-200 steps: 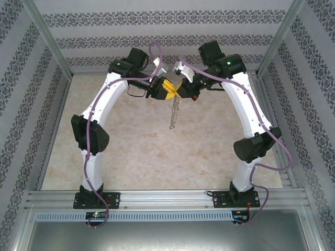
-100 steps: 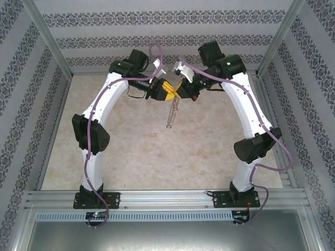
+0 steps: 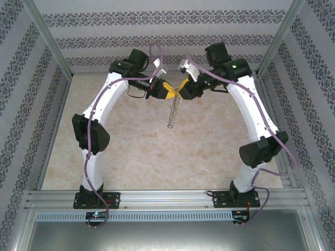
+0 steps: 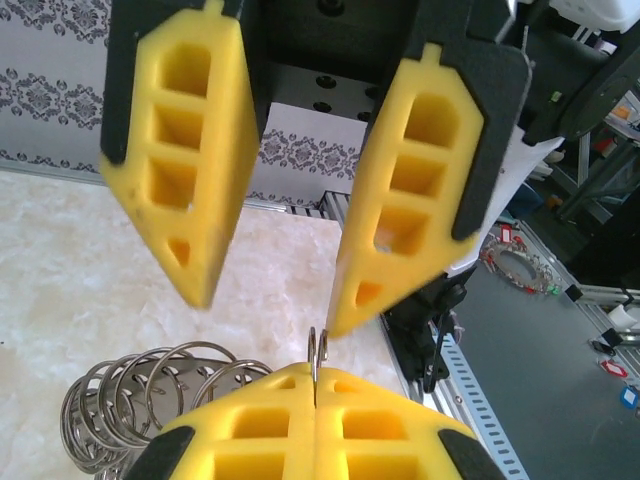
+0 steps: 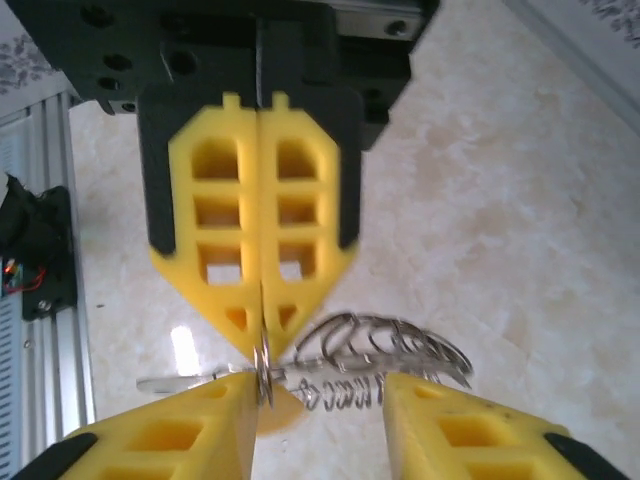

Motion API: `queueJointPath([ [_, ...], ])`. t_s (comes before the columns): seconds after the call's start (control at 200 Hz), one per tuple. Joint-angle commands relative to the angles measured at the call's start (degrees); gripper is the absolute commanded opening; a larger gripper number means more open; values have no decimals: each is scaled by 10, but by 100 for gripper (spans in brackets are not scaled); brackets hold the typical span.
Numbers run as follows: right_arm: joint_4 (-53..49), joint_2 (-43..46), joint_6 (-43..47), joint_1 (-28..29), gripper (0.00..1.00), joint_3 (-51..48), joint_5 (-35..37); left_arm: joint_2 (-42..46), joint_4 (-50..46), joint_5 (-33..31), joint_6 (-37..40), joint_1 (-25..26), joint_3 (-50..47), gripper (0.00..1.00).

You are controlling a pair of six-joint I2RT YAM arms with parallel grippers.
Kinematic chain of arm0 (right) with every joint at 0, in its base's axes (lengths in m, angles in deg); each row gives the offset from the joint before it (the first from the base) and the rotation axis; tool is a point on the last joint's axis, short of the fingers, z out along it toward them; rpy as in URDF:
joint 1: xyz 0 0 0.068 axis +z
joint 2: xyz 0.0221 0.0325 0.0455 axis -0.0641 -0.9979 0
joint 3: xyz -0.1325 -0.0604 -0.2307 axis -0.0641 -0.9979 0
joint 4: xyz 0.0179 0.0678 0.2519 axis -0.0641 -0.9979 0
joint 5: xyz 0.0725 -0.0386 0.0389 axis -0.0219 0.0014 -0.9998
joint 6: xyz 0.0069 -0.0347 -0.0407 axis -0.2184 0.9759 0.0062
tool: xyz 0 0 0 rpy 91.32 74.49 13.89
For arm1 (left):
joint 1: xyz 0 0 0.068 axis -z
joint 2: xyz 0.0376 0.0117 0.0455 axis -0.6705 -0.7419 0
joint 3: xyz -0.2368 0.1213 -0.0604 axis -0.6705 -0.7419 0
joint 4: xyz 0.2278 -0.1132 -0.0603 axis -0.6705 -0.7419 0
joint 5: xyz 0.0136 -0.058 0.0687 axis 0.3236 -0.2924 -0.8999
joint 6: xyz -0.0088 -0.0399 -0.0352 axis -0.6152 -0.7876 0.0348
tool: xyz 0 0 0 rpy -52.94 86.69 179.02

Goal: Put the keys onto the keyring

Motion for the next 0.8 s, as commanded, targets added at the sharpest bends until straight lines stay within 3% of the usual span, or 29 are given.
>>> queueJointPath([
  [0.0,139,88,-84,-27,41,-99,-29,2,14,20,-10,2,12,0],
  [0.2,367,208,-212,-23,47,-338,-37,6,25,17,-18,3,10,0],
  [0.405,526,274,-269,18,49,-500,7,8,33,17,-25,2,10,0],
  [0.794,632,275,-297,56,52,-559,44,8,41,17,-33,3,11,0],
])
